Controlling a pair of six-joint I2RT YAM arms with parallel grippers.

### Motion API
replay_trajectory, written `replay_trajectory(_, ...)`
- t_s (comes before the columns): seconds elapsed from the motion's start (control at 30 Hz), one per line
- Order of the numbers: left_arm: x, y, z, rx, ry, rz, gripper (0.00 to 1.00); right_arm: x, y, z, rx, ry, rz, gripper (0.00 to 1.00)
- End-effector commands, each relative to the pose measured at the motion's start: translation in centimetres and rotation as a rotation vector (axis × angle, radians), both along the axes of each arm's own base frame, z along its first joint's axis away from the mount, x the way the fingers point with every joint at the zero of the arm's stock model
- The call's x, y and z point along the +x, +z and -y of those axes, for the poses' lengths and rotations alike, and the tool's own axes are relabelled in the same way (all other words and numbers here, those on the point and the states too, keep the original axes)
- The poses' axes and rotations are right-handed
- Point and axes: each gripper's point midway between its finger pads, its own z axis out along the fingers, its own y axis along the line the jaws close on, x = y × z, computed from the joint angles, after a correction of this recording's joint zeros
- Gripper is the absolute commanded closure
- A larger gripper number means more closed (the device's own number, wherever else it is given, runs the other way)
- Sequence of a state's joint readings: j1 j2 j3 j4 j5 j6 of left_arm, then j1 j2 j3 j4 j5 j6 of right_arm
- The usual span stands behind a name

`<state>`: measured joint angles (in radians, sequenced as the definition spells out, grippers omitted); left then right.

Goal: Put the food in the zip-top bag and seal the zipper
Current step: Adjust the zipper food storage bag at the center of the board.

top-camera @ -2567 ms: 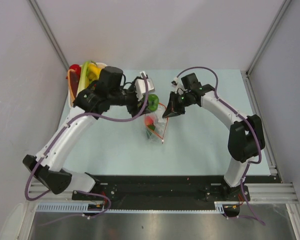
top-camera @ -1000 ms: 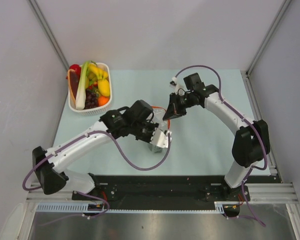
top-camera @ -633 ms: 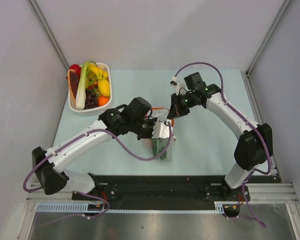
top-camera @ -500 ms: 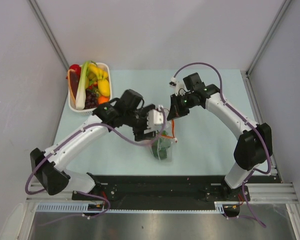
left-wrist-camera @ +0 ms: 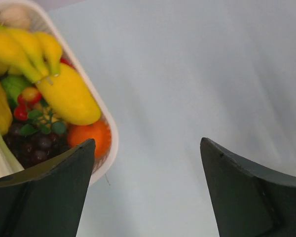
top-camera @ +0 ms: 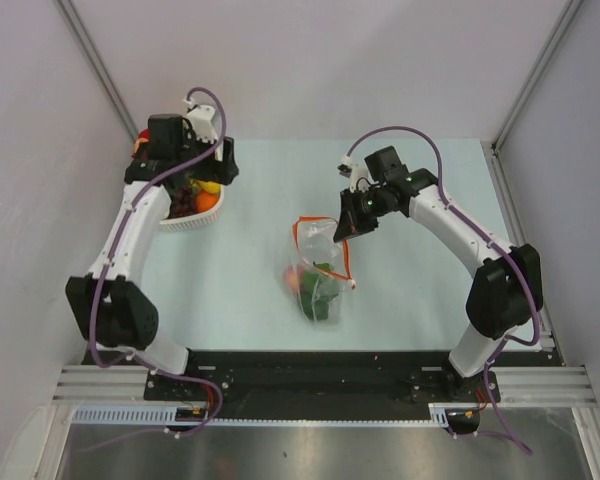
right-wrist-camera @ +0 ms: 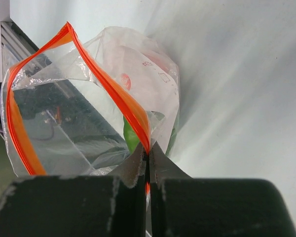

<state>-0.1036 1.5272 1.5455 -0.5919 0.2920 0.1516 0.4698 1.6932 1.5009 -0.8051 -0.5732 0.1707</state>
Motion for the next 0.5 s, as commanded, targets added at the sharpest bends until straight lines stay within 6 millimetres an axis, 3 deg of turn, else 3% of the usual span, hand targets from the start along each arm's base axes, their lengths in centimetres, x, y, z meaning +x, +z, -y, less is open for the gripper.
replay_trajectory(0.0, 5.1, 0.0, -5.6, -0.128, 0.330, 0.011, 0.12, 0.5, 0.8, -0.6, 0.022, -0.001, 0.019, 1.00)
replay_trajectory(0.03, 5.9, 0.3, -6.0, -0.123, 0.348, 0.033, 0.16, 0.5, 0.8, -0.6, 0.019, -0.001, 0.019, 1.00)
replay_trajectory(0.13, 7.3, -2.0, -6.7, -0.074, 0.366, 0.008, 0.22, 0.5, 0.6, -0.5, 0.012, -0.004, 0.016, 1.00)
replay_trajectory(0.33, 8.0, -6.5, -7.4, -0.035, 0.398, -0.062, 0.30, 0.5, 0.2, -0.6, 0.014, -0.006, -0.002, 1.00)
replay_trajectory(0.47, 7.3, -8.0, -8.4, 0.000, 0.443, -0.085, 0.30, 0.6, 0.2, -0.6, 0.015, -0.005, 0.000, 1.00)
